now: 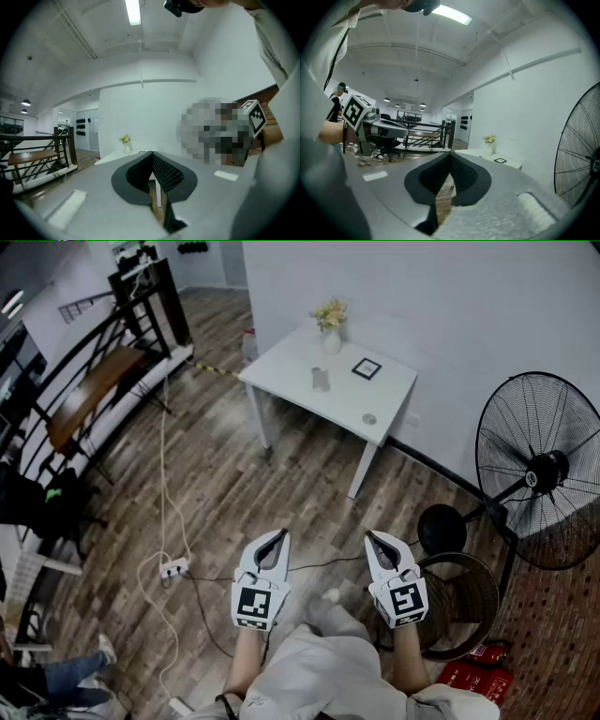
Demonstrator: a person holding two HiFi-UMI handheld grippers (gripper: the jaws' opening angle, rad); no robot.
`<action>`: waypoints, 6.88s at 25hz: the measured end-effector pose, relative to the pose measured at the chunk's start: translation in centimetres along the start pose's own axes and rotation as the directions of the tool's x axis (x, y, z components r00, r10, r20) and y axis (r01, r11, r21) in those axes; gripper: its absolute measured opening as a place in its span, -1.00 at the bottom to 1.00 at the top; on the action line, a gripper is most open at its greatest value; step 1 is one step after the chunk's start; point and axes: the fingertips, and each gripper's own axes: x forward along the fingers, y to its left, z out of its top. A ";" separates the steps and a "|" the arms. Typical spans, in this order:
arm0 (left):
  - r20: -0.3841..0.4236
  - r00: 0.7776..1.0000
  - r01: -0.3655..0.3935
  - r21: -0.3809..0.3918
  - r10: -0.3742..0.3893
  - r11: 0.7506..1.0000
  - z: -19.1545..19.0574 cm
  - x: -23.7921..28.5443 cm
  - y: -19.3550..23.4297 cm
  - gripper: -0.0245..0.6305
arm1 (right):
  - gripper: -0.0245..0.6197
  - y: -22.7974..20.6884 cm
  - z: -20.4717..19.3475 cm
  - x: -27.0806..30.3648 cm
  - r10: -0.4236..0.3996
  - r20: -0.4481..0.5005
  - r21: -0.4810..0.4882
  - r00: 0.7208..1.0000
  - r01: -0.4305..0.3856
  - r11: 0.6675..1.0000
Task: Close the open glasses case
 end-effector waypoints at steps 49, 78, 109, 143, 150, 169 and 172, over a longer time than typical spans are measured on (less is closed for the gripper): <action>-0.021 0.996 -0.086 0.019 0.086 0.996 2.4 19.2 6.4 -0.86 | -0.91 -12.3 2.0 18.1 0.170 0.057 0.027 0.984 -0.171 0.985; -0.024 0.995 0.093 -0.003 -0.094 0.996 0.7 39.6 25.7 -0.86 | -0.91 -21.1 3.4 42.7 -0.005 -0.025 0.061 1.000 0.007 0.998; -0.038 0.989 0.145 -0.025 -0.146 0.989 -0.8 55.5 34.5 -0.86 | -0.91 -30.5 1.2 57.7 -0.056 -0.089 0.099 0.994 0.065 0.993; -0.336 0.924 0.161 -0.086 -0.181 0.983 -10.9 74.2 35.1 -0.86 | -0.91 -43.4 -9.7 69.1 0.075 -0.265 0.312 0.961 0.012 0.950; -0.376 0.888 0.239 -0.120 -0.267 0.964 -13.4 75.7 34.3 -0.86 | -0.91 -43.8 -12.0 69.5 0.031 -0.323 0.338 0.946 0.085 0.937; -0.472 0.743 0.469 -0.139 -0.475 0.872 -19.6 78.1 31.5 -0.86 | -0.91 -42.5 -17.9 69.4 -0.053 -0.456 0.381 0.889 0.248 0.890; -0.496 0.715 0.497 -0.137 -0.493 0.857 -20.7 78.2 30.9 -0.86 | -0.91 -42.2 -18.8 69.4 -0.044 -0.465 0.404 0.884 0.256 0.878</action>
